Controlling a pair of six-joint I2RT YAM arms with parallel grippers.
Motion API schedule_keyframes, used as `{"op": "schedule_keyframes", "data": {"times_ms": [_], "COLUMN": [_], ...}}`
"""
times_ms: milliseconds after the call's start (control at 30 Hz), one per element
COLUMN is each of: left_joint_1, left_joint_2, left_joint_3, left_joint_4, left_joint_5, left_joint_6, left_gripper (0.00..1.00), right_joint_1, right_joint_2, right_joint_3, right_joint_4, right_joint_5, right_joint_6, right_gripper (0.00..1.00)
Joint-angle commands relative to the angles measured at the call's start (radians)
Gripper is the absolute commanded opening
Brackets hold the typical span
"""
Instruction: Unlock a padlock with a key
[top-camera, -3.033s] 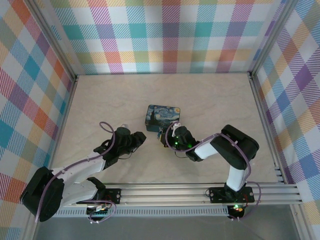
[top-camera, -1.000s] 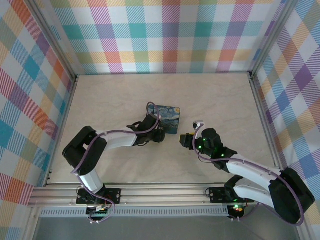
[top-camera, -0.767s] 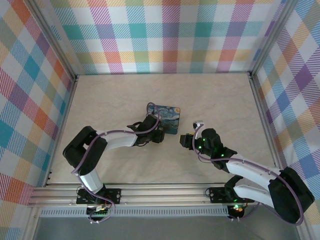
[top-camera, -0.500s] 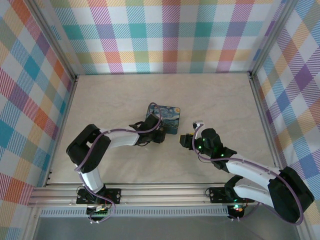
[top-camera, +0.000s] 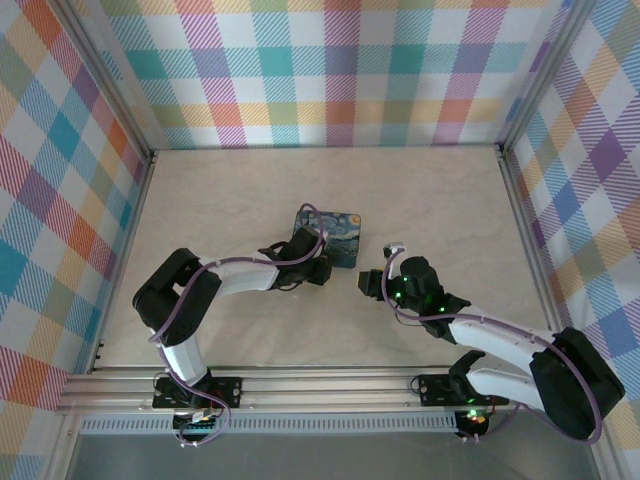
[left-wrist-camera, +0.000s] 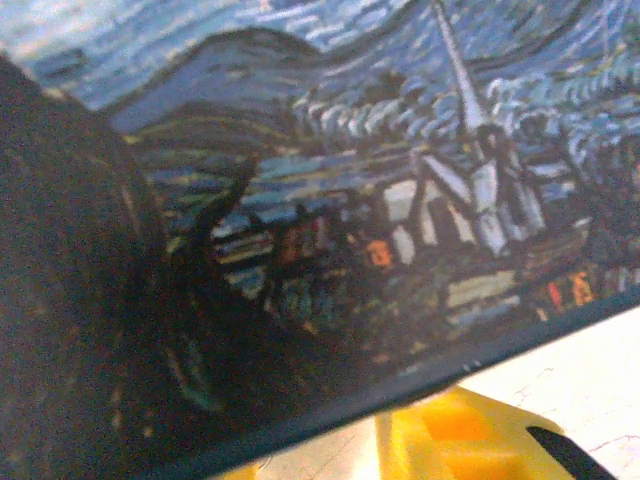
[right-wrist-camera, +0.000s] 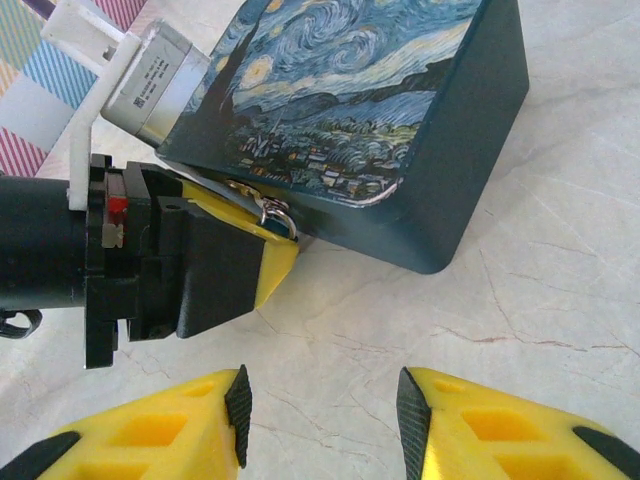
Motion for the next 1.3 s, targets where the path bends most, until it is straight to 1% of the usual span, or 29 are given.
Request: {"op": "schedule_keyframes", "data": {"times_ms": [0,133,233,400,500,600,667,767,900,1067,1133,1267], "left_joint_1": [-0.014,-0.015,-0.015,-0.015,-0.015,-0.015,-0.015,-0.009,-0.001,0.016,0.024,0.034], "left_joint_2": [0.013,0.016,0.015,0.014,0.008,-0.002,-0.010,-0.012,-0.010,-0.009,-0.007,-0.003], "left_joint_3": [0.022,0.020,0.018,0.007,0.000,-0.007,-0.014,-0.019,-0.021,-0.019,-0.016,-0.017], "left_joint_4": [0.022,0.028,0.033,0.055,0.068,0.063,0.074,0.089,0.105,0.116,0.120,0.138], "left_joint_5": [0.017,0.020,0.021,0.011,-0.012,-0.050,-0.057,-0.052,-0.044,-0.032,-0.025,0.007], "left_joint_6": [0.010,0.007,0.003,-0.020,-0.030,-0.033,-0.039,-0.052,-0.064,-0.071,-0.071,-0.068], "left_gripper": [0.28,0.22,0.22,0.30,0.34,0.36,0.38,0.39,0.40,0.41,0.42,0.42], "right_joint_1": [-0.008,-0.008,-0.008,-0.008,-0.014,-0.100,-0.162,-0.231,-0.296,-0.328,-0.327,-0.327], "right_joint_2": [0.006,0.008,0.009,0.009,0.019,0.057,0.111,0.210,0.356,0.518,0.571,0.655], "right_joint_3": [-0.001,-0.003,-0.005,-0.006,0.015,0.074,0.139,0.232,0.341,0.465,0.508,0.555], "right_joint_4": [0.031,0.032,0.034,0.037,0.029,0.014,-0.018,-0.050,-0.042,-0.054,-0.064,-0.050], "right_joint_5": [-0.016,-0.016,-0.016,-0.017,-0.029,-0.155,-0.239,-0.322,-0.372,-0.399,-0.418,-0.473], "right_joint_6": [0.000,0.001,0.003,0.002,-0.012,-0.008,-0.010,-0.021,-0.005,0.010,0.015,0.041], "right_gripper": [0.45,0.45,0.45,0.45,0.47,0.53,0.57,0.61,0.70,0.80,0.79,0.69]}}
